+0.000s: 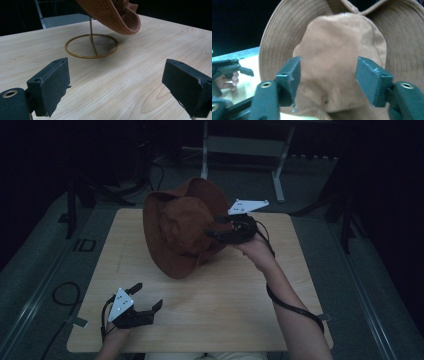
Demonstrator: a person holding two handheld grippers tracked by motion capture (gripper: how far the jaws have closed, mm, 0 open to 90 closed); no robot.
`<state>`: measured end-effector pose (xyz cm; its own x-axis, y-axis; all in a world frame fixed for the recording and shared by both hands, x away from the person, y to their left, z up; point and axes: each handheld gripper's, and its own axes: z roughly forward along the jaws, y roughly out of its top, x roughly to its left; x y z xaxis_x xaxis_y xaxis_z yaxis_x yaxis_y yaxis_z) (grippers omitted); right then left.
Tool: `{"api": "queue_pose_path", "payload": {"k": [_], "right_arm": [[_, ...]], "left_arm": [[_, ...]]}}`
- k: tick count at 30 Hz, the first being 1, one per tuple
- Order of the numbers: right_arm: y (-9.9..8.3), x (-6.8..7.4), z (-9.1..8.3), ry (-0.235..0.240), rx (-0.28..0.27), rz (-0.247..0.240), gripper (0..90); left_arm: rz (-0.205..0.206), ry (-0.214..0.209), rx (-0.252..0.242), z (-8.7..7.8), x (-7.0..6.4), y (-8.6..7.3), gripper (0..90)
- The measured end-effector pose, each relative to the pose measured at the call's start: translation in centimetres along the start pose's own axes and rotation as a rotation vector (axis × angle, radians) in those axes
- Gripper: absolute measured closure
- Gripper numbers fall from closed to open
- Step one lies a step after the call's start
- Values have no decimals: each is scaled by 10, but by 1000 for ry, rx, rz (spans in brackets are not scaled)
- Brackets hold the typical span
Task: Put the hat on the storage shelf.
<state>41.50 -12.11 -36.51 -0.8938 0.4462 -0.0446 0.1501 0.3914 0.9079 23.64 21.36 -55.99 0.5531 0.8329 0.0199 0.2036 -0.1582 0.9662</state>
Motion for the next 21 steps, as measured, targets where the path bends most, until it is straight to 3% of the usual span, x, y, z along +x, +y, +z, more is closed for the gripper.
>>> {"api": "queue_pose_path", "payload": {"k": [4,5,6,11,21], "right_arm": [[-16,-3,-8,25,-3,36,257],[-22,-4,-9,47,1,45,184],[-26,-4,-10,56,8,39,166],[-55,-1,-12,55,47,40,142],[-104,0,-18,28,51,55,139]], "left_arm": [[-5,0,-3,1,0,0,84],[-5,1,-3,1,0,0,84],[-4,3,-2,1,0,0,85],[-2,-1,6,2,1,-1,84],[-8,-7,10,4,2,-3,84]]}}
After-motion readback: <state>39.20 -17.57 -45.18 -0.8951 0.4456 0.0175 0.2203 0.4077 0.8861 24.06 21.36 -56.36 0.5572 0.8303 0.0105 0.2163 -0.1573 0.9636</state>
